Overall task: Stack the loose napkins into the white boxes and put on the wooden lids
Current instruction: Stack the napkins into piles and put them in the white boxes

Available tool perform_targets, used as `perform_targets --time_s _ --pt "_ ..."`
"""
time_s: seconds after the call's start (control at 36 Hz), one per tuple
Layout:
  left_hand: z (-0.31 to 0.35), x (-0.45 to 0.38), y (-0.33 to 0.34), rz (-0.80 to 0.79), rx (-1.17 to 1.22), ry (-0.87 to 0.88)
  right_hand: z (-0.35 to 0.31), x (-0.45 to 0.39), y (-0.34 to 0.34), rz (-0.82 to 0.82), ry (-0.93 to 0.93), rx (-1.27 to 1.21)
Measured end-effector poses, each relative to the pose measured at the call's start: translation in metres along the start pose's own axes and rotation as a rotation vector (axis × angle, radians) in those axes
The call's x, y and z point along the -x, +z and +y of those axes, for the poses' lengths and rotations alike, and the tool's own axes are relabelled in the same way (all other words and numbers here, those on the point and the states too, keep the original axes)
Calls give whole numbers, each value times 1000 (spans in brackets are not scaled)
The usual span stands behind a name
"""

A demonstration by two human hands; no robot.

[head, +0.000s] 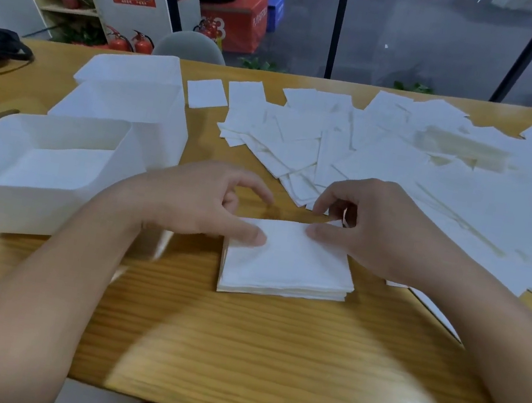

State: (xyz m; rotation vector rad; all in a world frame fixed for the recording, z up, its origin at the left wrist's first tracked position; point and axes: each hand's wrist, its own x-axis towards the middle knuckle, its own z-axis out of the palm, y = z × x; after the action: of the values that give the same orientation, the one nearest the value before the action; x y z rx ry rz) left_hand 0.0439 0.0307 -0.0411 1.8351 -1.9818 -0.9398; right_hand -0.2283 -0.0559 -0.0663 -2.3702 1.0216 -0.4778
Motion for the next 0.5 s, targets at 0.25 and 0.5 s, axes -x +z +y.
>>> perform_targets --time_s 0.25,0.5 --pt "-17 -36 22 593 -55 73 1 -1 8 4 -33 0" --pt "-24 -78 28 663 -348 136 -4 -1 10 3 -50 26"
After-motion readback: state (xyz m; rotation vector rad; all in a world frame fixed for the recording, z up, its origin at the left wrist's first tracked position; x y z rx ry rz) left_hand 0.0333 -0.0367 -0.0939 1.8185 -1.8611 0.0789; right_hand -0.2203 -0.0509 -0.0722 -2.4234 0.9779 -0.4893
